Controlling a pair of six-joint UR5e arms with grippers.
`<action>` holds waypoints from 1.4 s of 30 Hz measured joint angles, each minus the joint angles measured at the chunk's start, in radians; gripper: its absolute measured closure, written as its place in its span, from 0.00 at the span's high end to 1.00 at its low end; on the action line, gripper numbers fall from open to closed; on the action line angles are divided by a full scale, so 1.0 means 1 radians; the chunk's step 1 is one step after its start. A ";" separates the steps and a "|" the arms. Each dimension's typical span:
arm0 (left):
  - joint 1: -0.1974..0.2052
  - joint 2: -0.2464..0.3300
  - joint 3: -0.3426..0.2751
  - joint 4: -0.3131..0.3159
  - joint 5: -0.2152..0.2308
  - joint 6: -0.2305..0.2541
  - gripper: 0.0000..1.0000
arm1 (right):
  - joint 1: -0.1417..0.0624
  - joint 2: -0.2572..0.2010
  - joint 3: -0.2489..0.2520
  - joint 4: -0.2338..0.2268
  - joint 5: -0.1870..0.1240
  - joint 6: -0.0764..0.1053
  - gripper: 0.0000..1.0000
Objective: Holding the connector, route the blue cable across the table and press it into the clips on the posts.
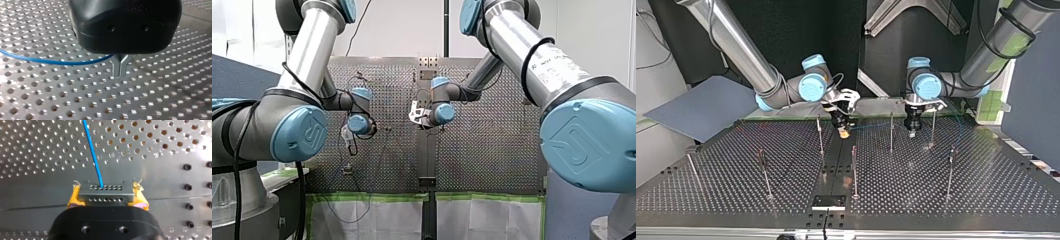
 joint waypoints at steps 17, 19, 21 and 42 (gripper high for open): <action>-0.010 0.001 0.052 -0.071 -0.028 0.035 1.00 | -0.006 0.000 -0.004 -0.001 0.000 0.000 0.00; -0.014 0.001 0.052 -0.086 -0.041 0.045 1.00 | -0.006 0.000 -0.005 0.000 0.000 0.000 0.00; -0.017 0.001 0.052 -0.103 -0.058 0.060 1.00 | -0.006 0.000 -0.005 0.000 0.000 0.000 0.00; -0.076 0.099 -0.074 -0.111 -0.113 0.087 1.00 | -0.001 0.001 -0.004 0.000 0.000 0.001 0.00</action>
